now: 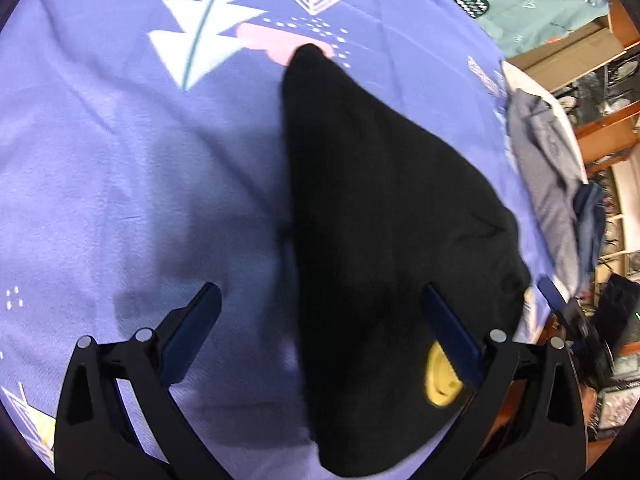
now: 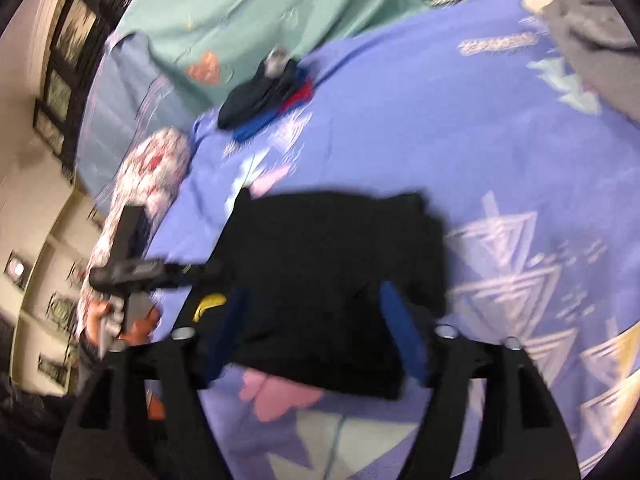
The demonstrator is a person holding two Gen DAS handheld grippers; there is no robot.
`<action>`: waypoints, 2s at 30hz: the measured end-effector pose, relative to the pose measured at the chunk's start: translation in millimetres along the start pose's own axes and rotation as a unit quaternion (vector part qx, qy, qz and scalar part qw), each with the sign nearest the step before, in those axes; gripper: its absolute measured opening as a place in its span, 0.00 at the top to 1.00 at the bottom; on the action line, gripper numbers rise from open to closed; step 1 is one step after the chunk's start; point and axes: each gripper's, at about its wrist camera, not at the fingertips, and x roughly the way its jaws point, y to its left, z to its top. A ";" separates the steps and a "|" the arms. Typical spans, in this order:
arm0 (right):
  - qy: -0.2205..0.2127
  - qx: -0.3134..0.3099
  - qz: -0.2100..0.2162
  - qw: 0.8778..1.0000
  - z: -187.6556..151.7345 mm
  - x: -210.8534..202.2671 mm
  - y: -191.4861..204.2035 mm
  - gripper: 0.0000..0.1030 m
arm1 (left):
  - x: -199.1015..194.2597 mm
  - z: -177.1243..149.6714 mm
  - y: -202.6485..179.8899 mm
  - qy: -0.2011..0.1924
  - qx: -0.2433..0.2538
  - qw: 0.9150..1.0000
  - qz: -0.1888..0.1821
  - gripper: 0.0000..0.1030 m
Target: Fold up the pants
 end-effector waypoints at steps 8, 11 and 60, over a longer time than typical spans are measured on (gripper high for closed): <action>0.061 0.083 0.016 0.995 -1.5 36.3 -42.8 0.28 | 16.1 -1.2 -2.2 0.044 -0.007 0.998 -0.042 0.04; 0.081 0.098 0.025 0.992 -0.7 55.7 -46.8 0.27 | 24.1 3.0 -11.8 0.051 0.012 0.998 -0.044 0.07; 0.073 -0.104 -0.069 0.989 155.5 250.1 83.8 0.33 | -62.7 164.7 125.4 -0.174 0.010 0.978 0.119 0.16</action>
